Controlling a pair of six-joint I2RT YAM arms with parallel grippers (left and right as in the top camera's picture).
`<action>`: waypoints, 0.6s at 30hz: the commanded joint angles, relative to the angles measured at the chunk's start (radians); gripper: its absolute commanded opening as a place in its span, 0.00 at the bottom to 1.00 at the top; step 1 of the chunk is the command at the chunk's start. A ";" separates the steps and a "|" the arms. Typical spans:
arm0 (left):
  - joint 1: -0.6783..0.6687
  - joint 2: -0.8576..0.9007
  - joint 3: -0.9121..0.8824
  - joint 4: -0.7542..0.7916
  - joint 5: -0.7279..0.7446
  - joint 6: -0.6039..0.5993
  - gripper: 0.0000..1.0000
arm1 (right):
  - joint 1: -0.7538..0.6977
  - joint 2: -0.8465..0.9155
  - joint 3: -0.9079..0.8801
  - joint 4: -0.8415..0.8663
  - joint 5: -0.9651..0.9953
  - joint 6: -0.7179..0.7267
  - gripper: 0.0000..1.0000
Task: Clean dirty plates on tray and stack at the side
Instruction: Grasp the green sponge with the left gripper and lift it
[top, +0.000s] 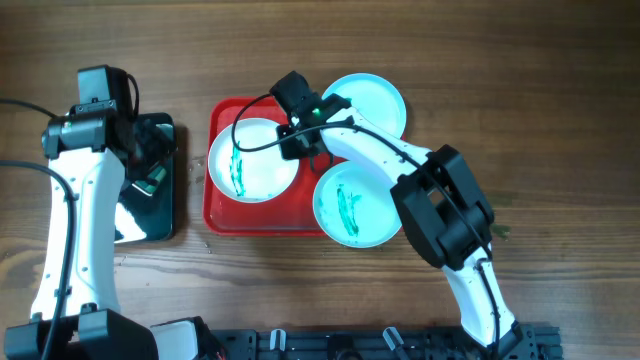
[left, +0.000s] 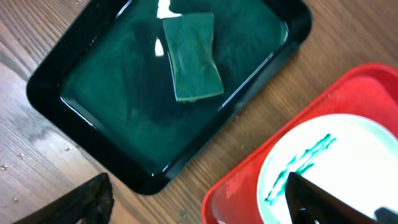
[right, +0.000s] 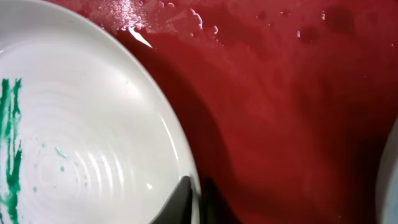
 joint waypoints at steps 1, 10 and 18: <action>0.048 0.009 -0.084 0.037 -0.016 -0.051 0.77 | 0.023 0.026 0.015 0.006 0.004 0.010 0.04; 0.079 0.065 -0.258 0.371 -0.041 0.079 0.58 | 0.023 0.026 0.015 0.015 -0.016 -0.014 0.04; 0.080 0.242 -0.258 0.572 -0.057 0.122 0.30 | 0.023 0.026 0.015 0.020 -0.017 -0.033 0.04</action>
